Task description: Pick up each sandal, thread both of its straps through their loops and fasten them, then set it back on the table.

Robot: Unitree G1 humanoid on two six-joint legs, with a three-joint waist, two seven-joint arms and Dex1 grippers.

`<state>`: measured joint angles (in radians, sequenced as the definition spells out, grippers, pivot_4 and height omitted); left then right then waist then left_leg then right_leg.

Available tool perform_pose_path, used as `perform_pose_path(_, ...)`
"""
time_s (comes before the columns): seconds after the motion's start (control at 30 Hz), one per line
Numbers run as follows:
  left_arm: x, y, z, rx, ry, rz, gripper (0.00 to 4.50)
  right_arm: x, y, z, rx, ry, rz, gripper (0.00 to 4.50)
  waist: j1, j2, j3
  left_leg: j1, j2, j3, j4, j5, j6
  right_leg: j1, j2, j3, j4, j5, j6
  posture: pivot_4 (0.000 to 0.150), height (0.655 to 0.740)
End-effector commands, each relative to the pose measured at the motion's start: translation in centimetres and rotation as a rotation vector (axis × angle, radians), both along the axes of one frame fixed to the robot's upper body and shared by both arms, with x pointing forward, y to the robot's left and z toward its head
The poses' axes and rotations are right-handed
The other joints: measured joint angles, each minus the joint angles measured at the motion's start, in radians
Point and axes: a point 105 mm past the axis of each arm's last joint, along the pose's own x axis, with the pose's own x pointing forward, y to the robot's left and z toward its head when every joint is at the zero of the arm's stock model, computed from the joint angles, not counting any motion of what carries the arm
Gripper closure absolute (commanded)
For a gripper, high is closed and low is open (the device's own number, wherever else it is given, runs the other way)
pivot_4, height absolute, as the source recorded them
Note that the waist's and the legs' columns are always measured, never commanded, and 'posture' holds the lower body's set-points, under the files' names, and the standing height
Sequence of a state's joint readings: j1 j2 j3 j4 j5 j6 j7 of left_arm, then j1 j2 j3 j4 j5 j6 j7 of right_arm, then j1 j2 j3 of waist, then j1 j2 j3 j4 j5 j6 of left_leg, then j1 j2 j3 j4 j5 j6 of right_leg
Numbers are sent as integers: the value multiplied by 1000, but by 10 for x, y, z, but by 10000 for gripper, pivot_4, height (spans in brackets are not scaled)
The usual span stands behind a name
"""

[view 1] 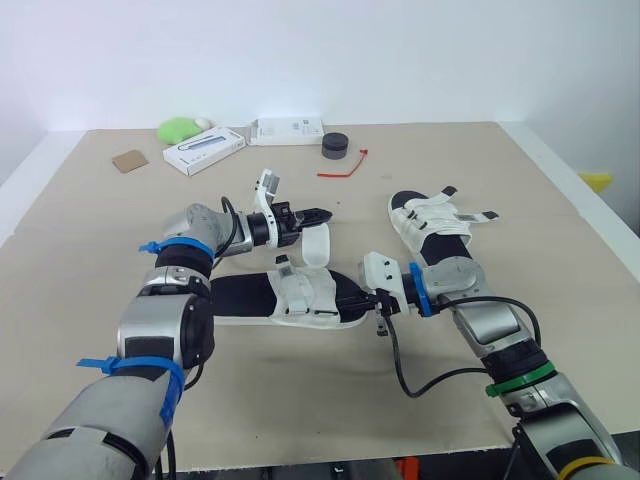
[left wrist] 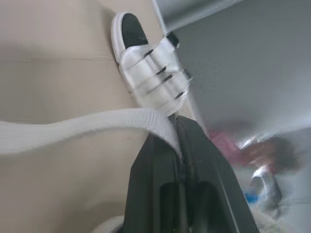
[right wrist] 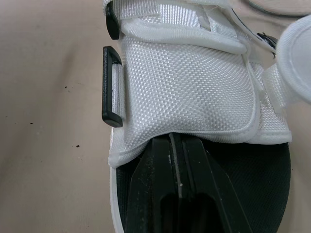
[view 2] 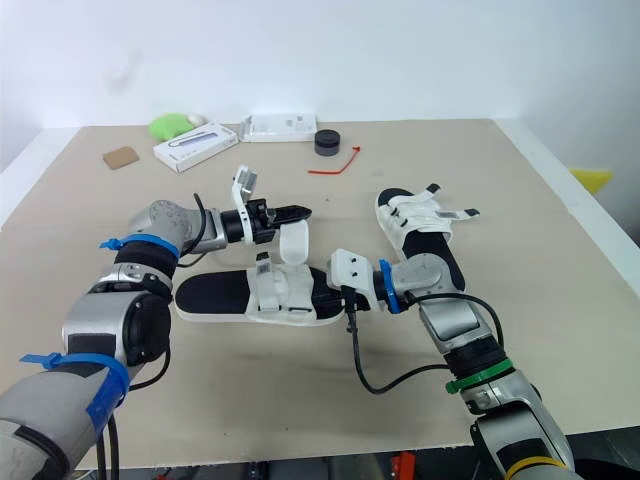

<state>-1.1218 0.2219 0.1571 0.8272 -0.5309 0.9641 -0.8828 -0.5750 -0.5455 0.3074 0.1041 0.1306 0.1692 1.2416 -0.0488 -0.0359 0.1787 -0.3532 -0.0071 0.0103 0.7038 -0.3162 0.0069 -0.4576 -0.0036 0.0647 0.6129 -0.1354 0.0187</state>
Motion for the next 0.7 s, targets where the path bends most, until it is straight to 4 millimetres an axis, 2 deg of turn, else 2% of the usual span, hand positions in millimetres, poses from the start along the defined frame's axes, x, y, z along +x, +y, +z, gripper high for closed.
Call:
perform_pose_path(0.03, -21, -9, 33, 55, -344, -116, 44495, 0, -1, 2, -6, -15, 3, 45000, 1, 0, 0, 0, 0, 0, 0, 0, -1, 0, 0, 1, 0, 0, -1, 1500, 7400)
perform_pose_path(0.23, -53, -6, 25, 241, -687, -207, 44495, 0, -1, 2, -6, -13, 0, 45000, 2, 0, 0, 1, 1, 3, 0, -1, -2, -1, 0, 4, 0, 0, 1, 1500, 7400)
perform_pose_path(0.33, -74, 4, 9, 491, -1108, -264, 44495, -1, -2, 2, -6, -8, 1, 45000, -1, 0, 0, 1, 2, 4, 0, -1, -2, 0, 1, 5, -1, 0, 2, 1500, 7400)
perform_pose_path(0.37, -78, 5, 5, 542, -1195, -283, 44495, -1, -2, 1, -7, -8, 1, 45000, 0, 0, 0, 1, 3, 5, 0, -1, -1, -1, 1, 6, -1, 0, 2, 1500, 7400)
perform_pose_path(0.53, -85, 9, -3, 735, -1621, -335, 44495, -1, -1, 2, -8, -7, 5, 45000, 5, 0, 0, 2, 2, 6, 0, -1, 0, 0, -1, 5, -1, 0, 3, 1500, 7400)
perform_pose_path(0.7, -81, 9, -6, 879, -1978, -360, 44495, 0, 0, 2, -10, -7, 11, 45000, 6, 0, 0, 1, 1, 9, 0, -1, 0, 2, -2, 8, -3, 1, 5, 1500, 7400)
